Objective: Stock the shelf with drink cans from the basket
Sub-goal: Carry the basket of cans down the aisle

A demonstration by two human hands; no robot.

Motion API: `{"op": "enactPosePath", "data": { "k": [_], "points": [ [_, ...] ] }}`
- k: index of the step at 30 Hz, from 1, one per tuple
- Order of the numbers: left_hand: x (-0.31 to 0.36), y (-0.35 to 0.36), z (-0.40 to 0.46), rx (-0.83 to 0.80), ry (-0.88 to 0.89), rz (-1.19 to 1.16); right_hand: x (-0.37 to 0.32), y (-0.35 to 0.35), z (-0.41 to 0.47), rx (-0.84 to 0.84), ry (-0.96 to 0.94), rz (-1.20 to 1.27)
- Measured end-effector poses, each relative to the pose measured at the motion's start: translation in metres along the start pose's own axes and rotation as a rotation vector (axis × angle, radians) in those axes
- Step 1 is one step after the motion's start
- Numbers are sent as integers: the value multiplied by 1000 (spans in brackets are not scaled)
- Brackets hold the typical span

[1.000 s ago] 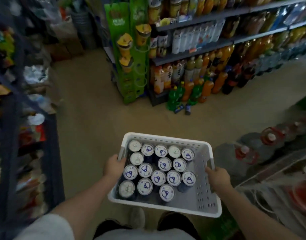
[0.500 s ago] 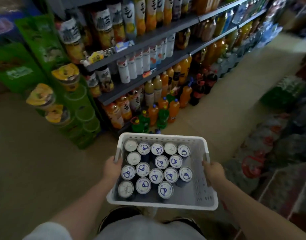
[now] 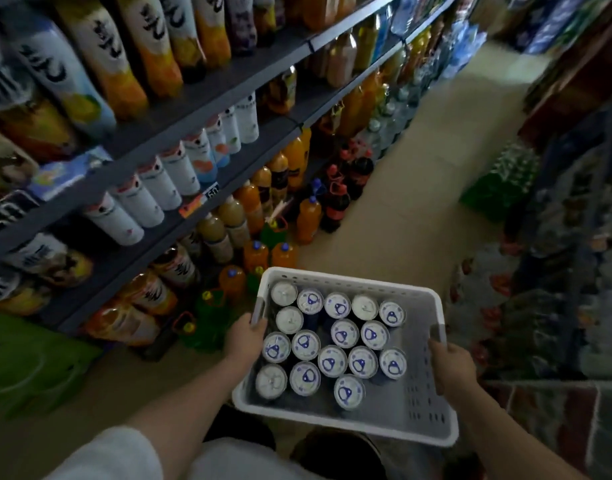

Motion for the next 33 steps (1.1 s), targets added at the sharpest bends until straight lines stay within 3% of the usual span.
{"op": "enactPosePath", "data": {
  "k": [4,12,16,26,33],
  "points": [
    [21,48,38,-5,-119,-96,-38,10,97,7,-31,-81],
    [6,140,126,172,-385,-317,-84,116,285,-253,-86,-187],
    [-17,184,178,222,-499,-354,-85,170,354,-301,-121,-204],
    [-111,281,330,141,-578,-320,-24,313,491,-260,-239,-163],
    [-156,309,409,151,-592,-457,11,403,549,-299,-334,-217]
  ]
}}
Point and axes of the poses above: each hand's wrist, its own z-axis towards the middle knuckle, its own y-axis out of the palm, x = y × z, the point moved 10 cm from there along z, towards the middle knuckle, and after that the axes turned 6 degrees about -y, right-handed, at the moved point
